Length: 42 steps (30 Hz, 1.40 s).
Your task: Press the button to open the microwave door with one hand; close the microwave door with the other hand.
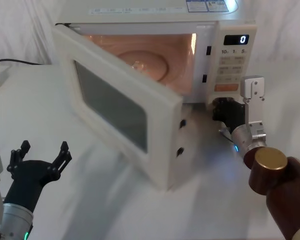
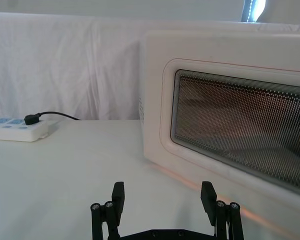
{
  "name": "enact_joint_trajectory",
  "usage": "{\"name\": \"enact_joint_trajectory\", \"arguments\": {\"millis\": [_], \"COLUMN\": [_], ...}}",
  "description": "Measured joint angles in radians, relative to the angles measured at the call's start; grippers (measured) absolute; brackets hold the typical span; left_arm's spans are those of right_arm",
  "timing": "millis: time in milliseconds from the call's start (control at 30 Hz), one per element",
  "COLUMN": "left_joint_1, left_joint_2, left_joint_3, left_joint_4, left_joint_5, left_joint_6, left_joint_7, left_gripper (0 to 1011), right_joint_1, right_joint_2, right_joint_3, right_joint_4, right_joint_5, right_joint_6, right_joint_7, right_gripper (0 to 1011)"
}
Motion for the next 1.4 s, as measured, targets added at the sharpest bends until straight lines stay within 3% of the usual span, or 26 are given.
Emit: {"name": "enact_joint_trajectory", "arguments": {"millis": [800, 1400], "left_joint_1": [0.0, 0.0], "left_joint_2": [0.0, 0.0], "left_joint_3": [0.0, 0.0], "left_joint_4": [0.0, 0.0], "left_joint_5": [0.0, 0.0], "left_joint_6": [0.0, 0.0], "left_joint_7": [0.0, 0.0], "left_gripper": [1001, 1001], "right_joint_1": [-0.163, -0.34], "right_joint_2": [0.004, 0.019], "right_joint_3": [0.006, -0.012], "right_joint_4": [-0.256, -0.513], "right_joint_5": [0.016, 0.02], "right_joint_6": [0.092, 0.159], "right_joint_7": [0.002, 0.002], "right_gripper": [0, 0]}}
